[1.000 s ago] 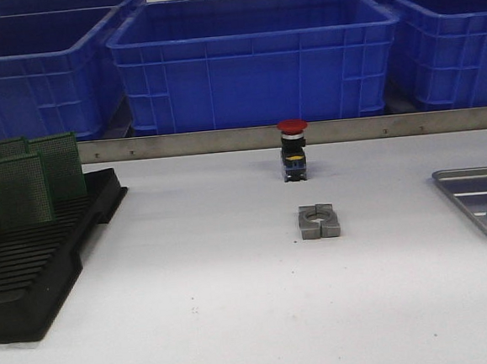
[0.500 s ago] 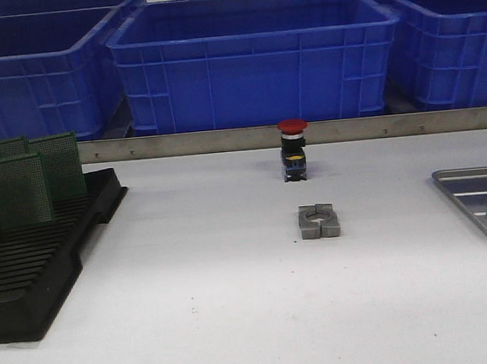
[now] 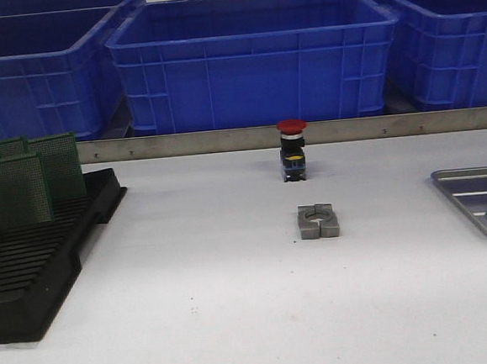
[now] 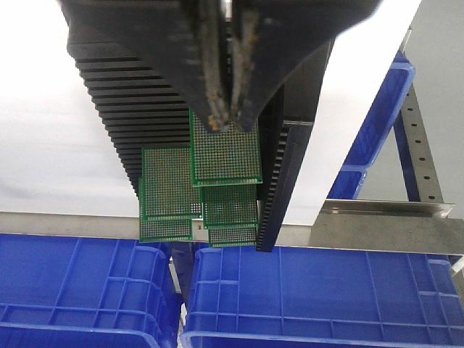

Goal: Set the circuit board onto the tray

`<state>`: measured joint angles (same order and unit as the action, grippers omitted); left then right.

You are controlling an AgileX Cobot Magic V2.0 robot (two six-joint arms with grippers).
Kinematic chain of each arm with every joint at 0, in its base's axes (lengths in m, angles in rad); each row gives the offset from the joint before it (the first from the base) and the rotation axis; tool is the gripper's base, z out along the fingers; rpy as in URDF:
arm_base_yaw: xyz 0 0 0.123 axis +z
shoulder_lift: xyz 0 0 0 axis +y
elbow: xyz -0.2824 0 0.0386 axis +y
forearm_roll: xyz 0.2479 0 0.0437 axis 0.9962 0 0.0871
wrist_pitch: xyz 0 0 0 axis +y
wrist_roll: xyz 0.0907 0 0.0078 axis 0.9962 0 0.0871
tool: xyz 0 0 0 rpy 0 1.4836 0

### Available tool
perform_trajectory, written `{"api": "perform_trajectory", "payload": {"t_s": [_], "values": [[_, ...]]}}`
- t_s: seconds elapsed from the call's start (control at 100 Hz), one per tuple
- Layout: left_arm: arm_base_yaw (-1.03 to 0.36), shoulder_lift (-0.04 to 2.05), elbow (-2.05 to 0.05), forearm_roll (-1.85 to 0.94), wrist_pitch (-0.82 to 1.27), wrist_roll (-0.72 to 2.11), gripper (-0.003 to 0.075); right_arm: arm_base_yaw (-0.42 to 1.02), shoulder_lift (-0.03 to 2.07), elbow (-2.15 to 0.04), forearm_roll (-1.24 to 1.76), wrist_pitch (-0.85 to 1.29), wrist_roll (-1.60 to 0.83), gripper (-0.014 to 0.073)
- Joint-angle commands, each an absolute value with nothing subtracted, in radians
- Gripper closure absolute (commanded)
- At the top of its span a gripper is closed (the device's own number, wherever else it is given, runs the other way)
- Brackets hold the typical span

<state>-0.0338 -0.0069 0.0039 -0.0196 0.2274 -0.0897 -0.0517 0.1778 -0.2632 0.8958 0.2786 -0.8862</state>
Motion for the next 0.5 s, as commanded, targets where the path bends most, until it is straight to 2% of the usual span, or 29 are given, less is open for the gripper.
{"api": "perform_trajectory", "payload": {"t_s": [0.0,0.2,0.29,0.34,0.36,0.49], "values": [[-0.041,-0.035,0.023,-0.029,0.149,-0.1,0.0741,-0.054,0.193,-0.246,0.806,0.073,-0.791,0.0653],[-0.041,-0.035,0.023,-0.029,0.149,-0.1,0.0741,-0.077,0.098,-0.102,0.189,-0.01,-0.216,0.0653],[-0.041,-0.035,0.023,-0.029,0.149,-0.1,0.0741,-0.1,0.024,-0.014,0.041,-0.051,0.007,0.0653],[-0.041,-0.035,0.023,-0.029,0.149,-0.1,0.0741,-0.103,-0.018,0.034,0.0,-0.067,0.075,0.0653],[-0.041,-0.035,0.023,-0.029,0.149,-0.1,0.0741,-0.103,-0.037,0.028,-0.012,-0.007,0.087,0.0653],[-0.041,-0.033,0.023,-0.029,0.15,-0.1,0.0741,-0.094,-0.032,0.027,-0.04,0.022,0.08,0.0653]]}}
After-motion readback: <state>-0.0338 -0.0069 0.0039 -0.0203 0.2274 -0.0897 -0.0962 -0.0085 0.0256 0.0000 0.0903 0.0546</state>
